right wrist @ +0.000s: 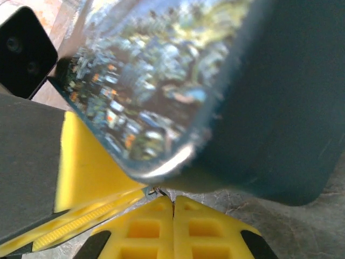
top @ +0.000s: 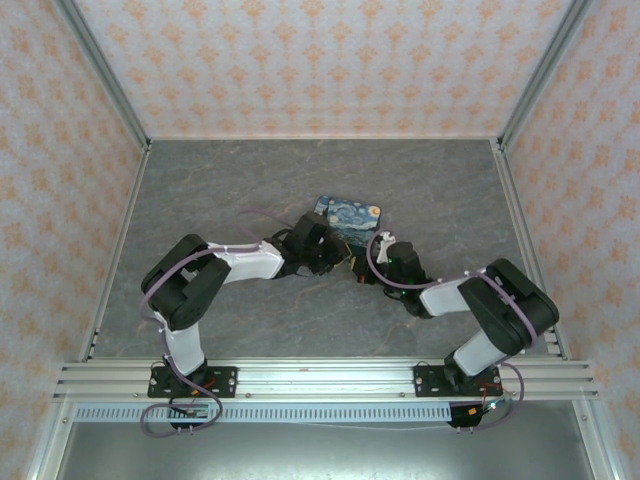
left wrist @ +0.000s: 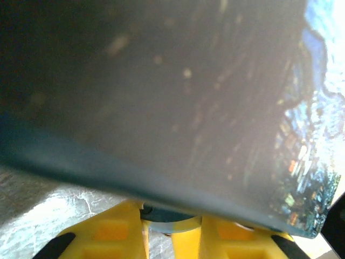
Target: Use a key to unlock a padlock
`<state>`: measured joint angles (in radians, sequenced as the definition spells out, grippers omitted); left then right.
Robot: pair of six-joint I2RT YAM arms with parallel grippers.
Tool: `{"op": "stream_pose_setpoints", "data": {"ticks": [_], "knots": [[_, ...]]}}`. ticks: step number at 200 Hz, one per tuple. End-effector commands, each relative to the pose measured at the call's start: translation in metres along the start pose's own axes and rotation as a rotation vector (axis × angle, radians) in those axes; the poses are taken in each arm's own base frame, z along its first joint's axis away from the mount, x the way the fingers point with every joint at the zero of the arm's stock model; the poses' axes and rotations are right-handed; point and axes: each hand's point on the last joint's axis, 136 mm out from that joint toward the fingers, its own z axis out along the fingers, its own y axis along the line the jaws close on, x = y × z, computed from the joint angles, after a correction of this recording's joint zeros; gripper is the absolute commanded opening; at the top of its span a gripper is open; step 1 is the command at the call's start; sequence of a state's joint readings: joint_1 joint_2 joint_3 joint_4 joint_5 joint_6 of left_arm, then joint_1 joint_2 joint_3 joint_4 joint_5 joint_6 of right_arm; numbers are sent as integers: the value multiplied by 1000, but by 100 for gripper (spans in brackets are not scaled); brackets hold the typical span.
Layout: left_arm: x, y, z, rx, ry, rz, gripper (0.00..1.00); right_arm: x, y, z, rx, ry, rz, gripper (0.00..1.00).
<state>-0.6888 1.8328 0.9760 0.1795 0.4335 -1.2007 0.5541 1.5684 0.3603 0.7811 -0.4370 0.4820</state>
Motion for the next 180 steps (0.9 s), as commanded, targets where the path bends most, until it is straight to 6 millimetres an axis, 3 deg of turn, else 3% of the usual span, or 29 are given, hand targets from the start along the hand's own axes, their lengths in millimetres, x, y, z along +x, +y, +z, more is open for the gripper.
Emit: {"op": "stream_pose_setpoints", "data": {"ticks": [1,34,98,125,180], "knots": [[26,-6,6,42,89,6,28,-10,25,3,-115,-56,40,0],[19,2,1,24,53,0,38,-3,17,5,-98,-46,81,0],[-6,8,-34,-13,-48,30,62,-4,17,2,-83,-38,161,0],[-15,11,-37,33,-80,-12,62,-6,21,2,-89,-28,225,0],[-18,5,-24,97,-77,-44,51,-10,27,2,-97,-13,300,0]]}}
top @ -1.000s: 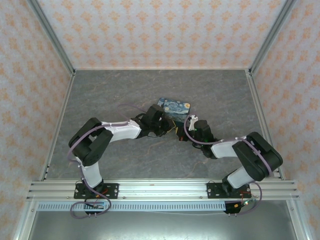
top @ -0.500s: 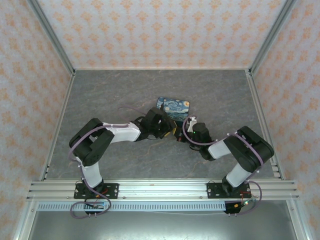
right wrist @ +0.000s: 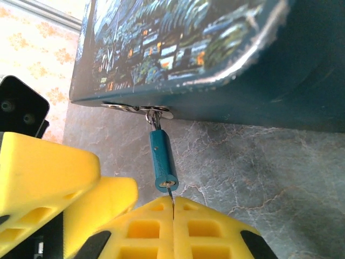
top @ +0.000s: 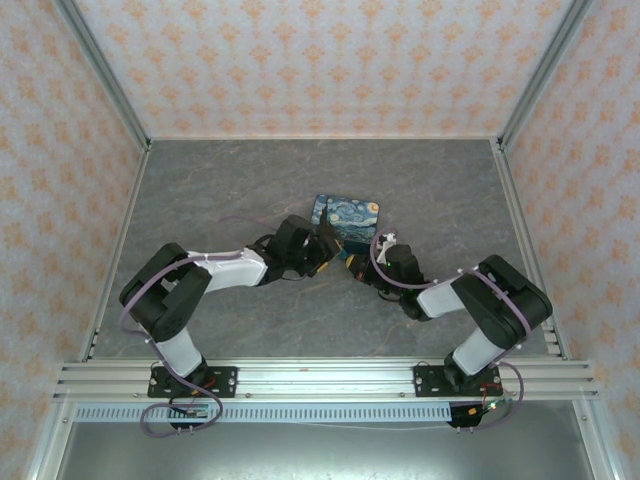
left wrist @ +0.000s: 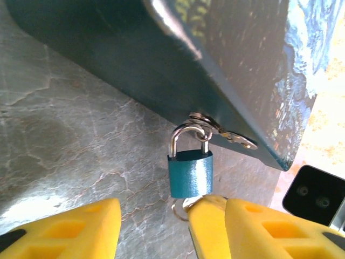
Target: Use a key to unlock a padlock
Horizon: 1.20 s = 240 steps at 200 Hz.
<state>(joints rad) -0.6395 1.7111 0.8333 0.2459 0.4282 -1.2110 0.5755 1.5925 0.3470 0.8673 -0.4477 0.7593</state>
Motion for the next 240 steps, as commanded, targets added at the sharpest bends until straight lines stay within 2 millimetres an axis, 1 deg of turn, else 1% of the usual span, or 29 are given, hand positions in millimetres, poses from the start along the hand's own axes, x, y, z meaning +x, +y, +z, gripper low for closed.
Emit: {"op": "stream_pose_setpoints", "data": {"ticks": [1,36,68,112,156,188,227,240], "knots": [[-5,-10,7,60,-21,-15,51,-7,18,1,-43,0,47,0],[-6,-13,15,91,-19,-38,48,-5,18,4,-27,24,110,0],[-5,-9,21,89,-16,-58,47,-2,16,8,-13,53,173,0],[-4,-5,29,83,-13,-70,44,-1,17,10,-15,65,232,0],[-7,-1,35,87,-28,-98,40,2,15,13,-12,77,274,0],[-8,0,36,85,-35,-104,32,2,16,13,-19,73,292,0],[-9,1,32,73,-43,-93,19,-2,19,9,-24,55,270,0],[-9,0,30,70,-45,-88,14,-2,17,6,-9,49,245,5]]}}
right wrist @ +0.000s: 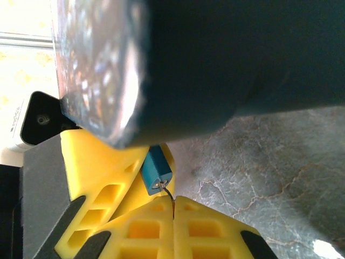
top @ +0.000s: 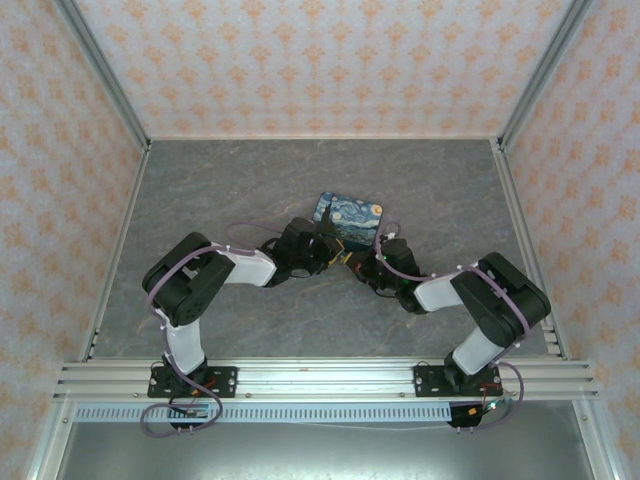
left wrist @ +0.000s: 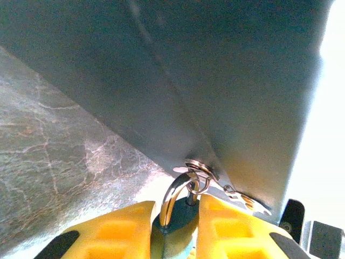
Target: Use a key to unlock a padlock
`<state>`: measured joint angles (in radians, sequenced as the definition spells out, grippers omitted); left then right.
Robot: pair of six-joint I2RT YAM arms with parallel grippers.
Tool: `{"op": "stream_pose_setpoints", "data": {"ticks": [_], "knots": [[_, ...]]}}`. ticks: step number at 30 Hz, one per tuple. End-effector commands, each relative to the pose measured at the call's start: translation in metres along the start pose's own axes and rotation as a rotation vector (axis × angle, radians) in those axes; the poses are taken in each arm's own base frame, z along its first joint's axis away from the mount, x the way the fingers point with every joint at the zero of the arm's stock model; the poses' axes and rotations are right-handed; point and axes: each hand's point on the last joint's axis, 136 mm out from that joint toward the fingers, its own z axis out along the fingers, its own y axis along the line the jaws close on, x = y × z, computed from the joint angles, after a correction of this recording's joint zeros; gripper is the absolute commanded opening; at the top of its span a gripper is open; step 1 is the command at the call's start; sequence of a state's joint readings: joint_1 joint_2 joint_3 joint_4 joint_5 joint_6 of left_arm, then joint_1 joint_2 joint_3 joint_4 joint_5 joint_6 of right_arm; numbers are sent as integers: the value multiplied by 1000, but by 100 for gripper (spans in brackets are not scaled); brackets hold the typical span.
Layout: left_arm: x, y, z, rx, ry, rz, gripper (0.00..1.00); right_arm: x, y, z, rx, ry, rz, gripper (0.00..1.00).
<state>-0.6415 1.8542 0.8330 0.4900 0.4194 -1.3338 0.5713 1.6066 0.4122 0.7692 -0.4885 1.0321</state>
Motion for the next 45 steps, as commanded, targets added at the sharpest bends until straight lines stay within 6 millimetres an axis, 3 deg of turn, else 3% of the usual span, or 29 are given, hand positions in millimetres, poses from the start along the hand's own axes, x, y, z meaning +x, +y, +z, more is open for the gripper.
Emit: {"op": "stream_pose_setpoints", "data": {"ticks": [1,6,12,17,20,23,27,36,45], "knots": [[1,3,-2,-23,-16,10,13,0,15,-4,-32,0,-43,5],[3,-1,-9,-32,-15,14,1,-3,10,-15,19,-30,-128,29],[6,-7,-19,-61,-4,-15,0,-10,5,-42,125,-84,-286,45],[14,-19,-24,-76,49,-29,0,-16,27,-77,108,-152,-433,51],[20,-25,-26,-88,76,-32,0,-30,30,-103,134,-268,-481,52],[23,-26,-28,-111,80,-35,0,-36,37,-123,106,-352,-564,63],[28,-25,-28,-139,92,-71,0,-29,51,-138,25,-376,-686,79],[38,-23,-24,-180,131,-163,0,-13,54,-140,105,-324,-1031,99],[42,-16,-31,-240,140,-183,0,28,55,-124,160,-278,-1616,99]]}}
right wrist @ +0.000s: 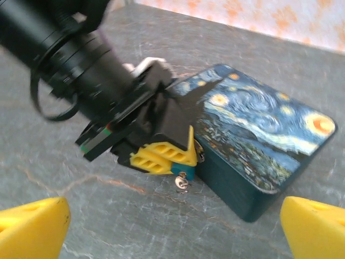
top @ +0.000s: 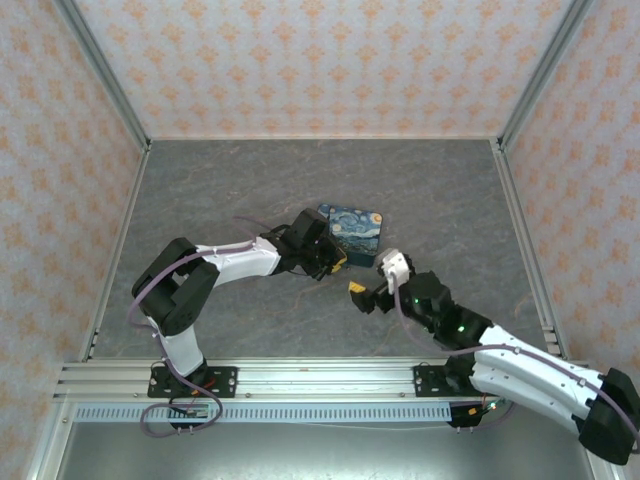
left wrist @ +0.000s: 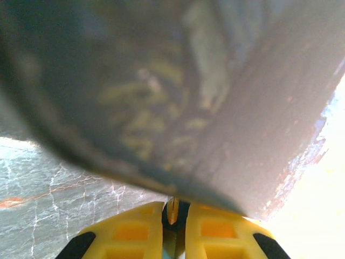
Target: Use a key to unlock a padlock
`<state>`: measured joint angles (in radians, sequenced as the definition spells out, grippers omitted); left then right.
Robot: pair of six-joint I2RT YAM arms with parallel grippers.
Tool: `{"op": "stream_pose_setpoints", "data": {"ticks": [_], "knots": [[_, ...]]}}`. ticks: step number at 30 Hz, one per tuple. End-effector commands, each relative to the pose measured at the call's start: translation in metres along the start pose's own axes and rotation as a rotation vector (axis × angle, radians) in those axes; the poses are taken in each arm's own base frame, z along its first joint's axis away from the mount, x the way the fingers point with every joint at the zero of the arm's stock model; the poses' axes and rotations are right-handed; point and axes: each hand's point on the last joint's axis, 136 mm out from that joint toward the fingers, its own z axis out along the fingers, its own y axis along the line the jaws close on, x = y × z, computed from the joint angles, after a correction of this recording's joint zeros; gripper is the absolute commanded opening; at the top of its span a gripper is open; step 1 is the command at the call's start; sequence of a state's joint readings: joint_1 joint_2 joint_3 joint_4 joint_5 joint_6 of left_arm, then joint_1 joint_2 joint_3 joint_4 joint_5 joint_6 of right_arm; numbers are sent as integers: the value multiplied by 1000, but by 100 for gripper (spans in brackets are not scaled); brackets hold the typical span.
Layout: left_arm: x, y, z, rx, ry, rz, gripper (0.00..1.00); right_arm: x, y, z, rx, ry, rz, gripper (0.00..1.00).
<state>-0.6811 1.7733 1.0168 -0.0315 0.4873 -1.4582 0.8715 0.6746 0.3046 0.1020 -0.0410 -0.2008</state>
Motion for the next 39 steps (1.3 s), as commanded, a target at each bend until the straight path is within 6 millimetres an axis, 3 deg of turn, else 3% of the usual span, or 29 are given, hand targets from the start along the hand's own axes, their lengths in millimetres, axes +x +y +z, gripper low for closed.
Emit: {"op": "stream_pose_setpoints", "data": {"ticks": [1,8,11,15,22,28,39], "knots": [[9,-8,-10,-3,16,-14,0,5,-6,5,80,28,-300,99],[9,-8,-8,-4,18,-26,0,17,-5,27,111,122,-518,100],[10,-7,-8,-7,17,-26,0,24,-6,37,138,142,-596,92],[13,-7,-7,-8,28,-25,0,26,-8,47,161,151,-626,75],[16,-8,-4,-9,43,-21,0,34,5,64,105,150,-621,61],[18,-8,-3,-12,50,-20,0,43,5,79,121,173,-643,51],[21,-8,-2,-12,59,-19,0,45,-2,84,149,189,-630,29]]}}
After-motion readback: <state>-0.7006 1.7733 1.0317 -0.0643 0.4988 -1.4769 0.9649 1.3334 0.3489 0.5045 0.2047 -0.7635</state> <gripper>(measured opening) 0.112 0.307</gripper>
